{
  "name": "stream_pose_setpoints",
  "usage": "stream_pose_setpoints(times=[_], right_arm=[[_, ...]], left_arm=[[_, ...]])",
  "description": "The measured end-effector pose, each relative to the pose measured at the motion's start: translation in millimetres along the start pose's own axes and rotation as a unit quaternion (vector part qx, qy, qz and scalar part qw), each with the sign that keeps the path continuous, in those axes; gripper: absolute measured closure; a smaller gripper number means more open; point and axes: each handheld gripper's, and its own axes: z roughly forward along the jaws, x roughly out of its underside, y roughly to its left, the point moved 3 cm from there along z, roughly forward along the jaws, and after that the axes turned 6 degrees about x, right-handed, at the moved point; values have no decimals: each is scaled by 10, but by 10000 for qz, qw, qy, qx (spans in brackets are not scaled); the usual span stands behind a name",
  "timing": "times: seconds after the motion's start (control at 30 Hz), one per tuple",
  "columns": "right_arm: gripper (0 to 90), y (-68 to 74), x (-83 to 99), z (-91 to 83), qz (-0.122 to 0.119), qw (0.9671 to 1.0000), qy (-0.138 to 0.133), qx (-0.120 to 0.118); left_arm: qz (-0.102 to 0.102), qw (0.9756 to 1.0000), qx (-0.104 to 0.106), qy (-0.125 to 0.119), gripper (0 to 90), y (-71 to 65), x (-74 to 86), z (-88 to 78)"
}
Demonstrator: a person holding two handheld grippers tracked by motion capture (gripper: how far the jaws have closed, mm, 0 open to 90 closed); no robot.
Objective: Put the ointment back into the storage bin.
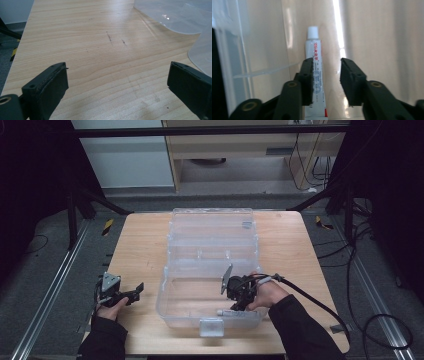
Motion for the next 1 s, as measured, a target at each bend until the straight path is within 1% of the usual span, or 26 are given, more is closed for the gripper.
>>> stream_pose_setpoints(times=[0.03, 0.1, 0.13, 0.17, 0.2, 0.23, 0.27, 0.3, 0.33, 0.37, 0.43, 0.47, 0.5, 0.53, 0.57, 0.6, 0.63, 0.73, 0.77, 0.8, 0.83, 0.9, 0.93, 0.97, 1.0], right_arm=[[599, -6, 4, -36, 76, 9999, -98, 33], [564, -26, 28, -143, 251, 9990, -342, 135], [563, -39, 39, -176, 281, 9985, -435, 184], [541, -46, 59, -235, 428, 9972, -579, 216], [520, -54, 70, -269, 516, 9960, -673, 265], [520, -67, 86, -311, 629, 9940, -833, 319], [483, -77, 111, -364, 751, 9915, -994, 379], [461, -88, 128, -396, 786, 9901, -1080, 419], [460, -92, 155, -447, 926, 9866, -1247, 497], [425, -98, 192, -505, 1057, 9823, -1441, 552], [409, -102, 229, -555, 1222, 9779, -1600, 561], [390, -107, 256, -583, 1313, 9744, -1718, 614], [369, -111, 292, -616, 1435, 9701, -1839, 665], [364, -118, 323, -642, 1503, 9666, -1949, 713], [353, -118, 353, -667, 1626, 9625, -2036, 748], [341, -121, 378, -687, 1681, 9597, -2111, 778], [321, -125, 421, -719, 1797, 9541, -2255, 807], [271, -144, 538, -783, 2112, 9404, -2479, 974], [252, -149, 571, -794, 2199, 9374, -2501, 1023], [236, -157, 613, -803, 2306, 9334, -2530, 1074], [229, -164, 660, -815, 2396, 9288, -2592, 1127], [223, -177, 751, -834, 2631, 9170, -2729, 1242], [216, -182, 796, -839, 2726, 9117, -2798, 1270], [208, -188, 842, -840, 2817, 9071, -2841, 1312], [197, -194, 888, -837, 2892, 9030, -2857, 1387]], left_arm=[[-2, 10000, -1, 0, 27, 0, 0, 0], [-2, 10000, -2, -1, 27, -1, 0, 0], [0, 10000, -2, 0, 27, -1, 0, 0], [-1, 10000, -3, 1, 27, -1, 0, 0], [-2, 10000, -5, 1, 27, -1, 0, 0], [-3, 10000, -6, 2, 27, 0, 0, 0], [-3, 10000, -7, 2, 27, 0, 0, 0], [-4, 10000, -8, 2, 27, 0, 0, 1], [0, 10000, -9, 2, 27, -1, 0, 1], [1, 10000, -11, 3, 27, -1, 0, 1], [2, 10000, -12, 1, 27, -2, 0, 1], [0, 10000, -12, 0, 27, -2, 0, 1], [-1, 10000, -11, 3, 27, -1, 0, 0], [-5, 10000, -13, 2, 27, 0, 0, 0], [-6, 10000, -12, 1, 27, 1, 0, 1], [-6, 10000, -12, 1, 27, 1, 0, 0], [-5, 10000, -15, 3, 27, 0, 0, 1], [1, 10000, -19, 13, 26, -1, 0, 0], [0, 10000, -21, 15, 27, -1, 0, 0], [-1, 10000, -22, 15, 27, 0, 0, 0], [-3, 10000, -23, 15, 27, 0, 0, 0], [-9, 10000, -26, 5, 26, 1, 0, 1], [-10, 10000, -28, 13, 27, 2, 0, 0], [-10, 10000, -28, 14, 27, 2, 0, 0], [-10, 10000, -30, 15, 27, 2, 0, 0]])
